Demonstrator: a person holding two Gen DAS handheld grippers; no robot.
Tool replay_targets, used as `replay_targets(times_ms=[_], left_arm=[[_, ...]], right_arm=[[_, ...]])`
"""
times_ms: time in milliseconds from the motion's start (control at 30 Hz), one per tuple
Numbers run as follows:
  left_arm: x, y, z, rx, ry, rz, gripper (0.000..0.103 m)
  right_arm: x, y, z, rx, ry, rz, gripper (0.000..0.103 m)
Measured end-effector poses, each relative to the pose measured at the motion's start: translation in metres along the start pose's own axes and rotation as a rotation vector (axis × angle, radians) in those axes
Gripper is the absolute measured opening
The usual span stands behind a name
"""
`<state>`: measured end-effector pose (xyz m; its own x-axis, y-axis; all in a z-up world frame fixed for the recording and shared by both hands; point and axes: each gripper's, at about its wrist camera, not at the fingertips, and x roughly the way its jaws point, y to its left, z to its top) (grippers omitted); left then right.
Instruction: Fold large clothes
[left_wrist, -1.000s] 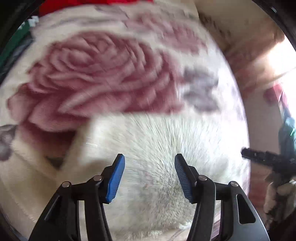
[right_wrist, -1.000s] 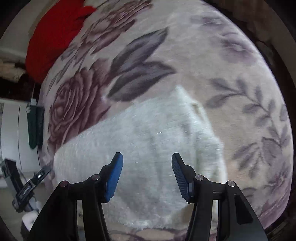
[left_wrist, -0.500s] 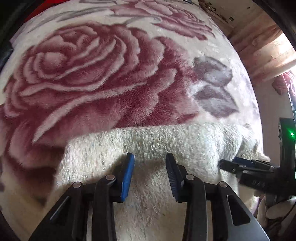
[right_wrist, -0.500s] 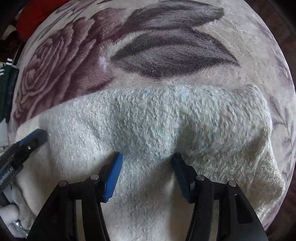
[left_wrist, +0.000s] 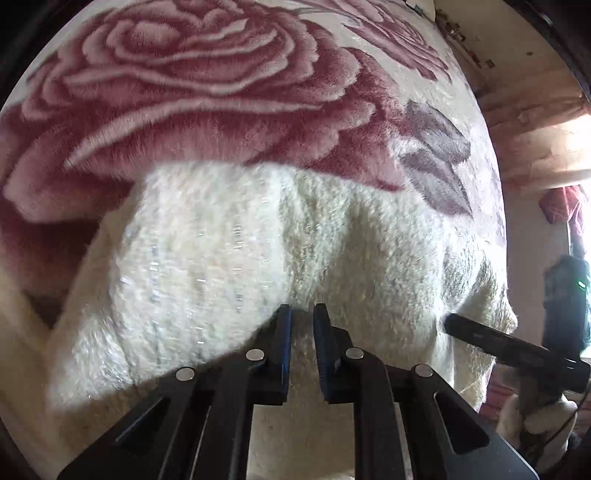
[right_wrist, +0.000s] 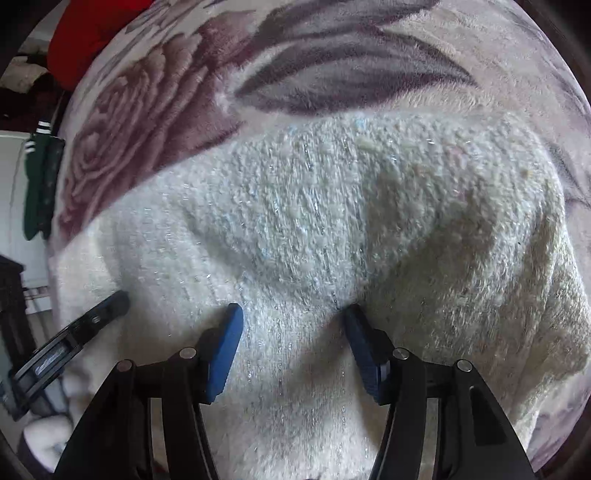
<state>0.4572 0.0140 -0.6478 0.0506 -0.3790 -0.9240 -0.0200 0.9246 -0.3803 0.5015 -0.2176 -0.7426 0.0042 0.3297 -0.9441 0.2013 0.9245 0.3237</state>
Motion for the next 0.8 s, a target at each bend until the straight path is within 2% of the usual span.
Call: replay_targets(times_ms=[33, 67, 100, 133, 167, 233, 333, 400, 433, 500, 600, 767, 800], left_arm=[[-0.011, -0.01, -0.002, 0.025, -0.018, 0.025, 0.015], [-0.019, -0.017, -0.004, 0.047, -0.036, 0.048, 0.027], [-0.028, -0.029, -0.008, 0.083, -0.059, 0.07, 0.061], [-0.033, -0.037, -0.012, 0.108, -0.073, 0.077, 0.084], [-0.039, -0.051, -0.017, 0.134, -0.092, 0.077, 0.103], [-0.041, -0.067, -0.023, 0.154, -0.1, 0.06, 0.103], [-0.012, -0.098, -0.03, 0.168, -0.043, 0.051, 0.103], [0.01, -0.112, -0.033, 0.195, -0.041, 0.105, 0.103], [0.031, -0.115, -0.035, 0.22, -0.022, 0.174, 0.103], [0.057, -0.105, -0.034, 0.22, 0.013, 0.237, 0.103], [0.064, -0.099, -0.031, 0.225, 0.001, 0.217, 0.103], [0.062, -0.101, -0.027, 0.225, 0.018, 0.224, 0.103], [0.061, -0.103, -0.027, 0.225, 0.017, 0.226, 0.103]], right_arm=[[-0.015, -0.009, -0.004, 0.025, -0.011, 0.051, 0.063], [-0.033, -0.023, -0.012, 0.068, -0.038, 0.102, 0.076], [-0.053, -0.042, -0.021, 0.117, -0.077, 0.144, 0.083], [-0.069, -0.062, -0.032, 0.159, -0.12, 0.166, 0.095], [-0.083, -0.082, -0.042, 0.198, -0.158, 0.17, 0.098], [-0.095, -0.122, -0.059, 0.276, -0.197, 0.153, 0.099], [-0.085, -0.18, -0.077, 0.401, -0.205, 0.14, 0.101], [-0.066, -0.204, -0.077, 0.441, -0.189, 0.208, 0.101], [-0.057, -0.21, -0.074, 0.444, -0.191, 0.235, 0.101], [-0.036, -0.214, -0.067, 0.412, -0.186, 0.344, 0.101], [-0.008, -0.212, -0.054, 0.398, -0.145, 0.548, 0.103], [0.015, -0.195, -0.034, 0.373, -0.088, 0.686, 0.103], [0.018, -0.192, -0.034, 0.389, -0.091, 0.703, 0.099]])
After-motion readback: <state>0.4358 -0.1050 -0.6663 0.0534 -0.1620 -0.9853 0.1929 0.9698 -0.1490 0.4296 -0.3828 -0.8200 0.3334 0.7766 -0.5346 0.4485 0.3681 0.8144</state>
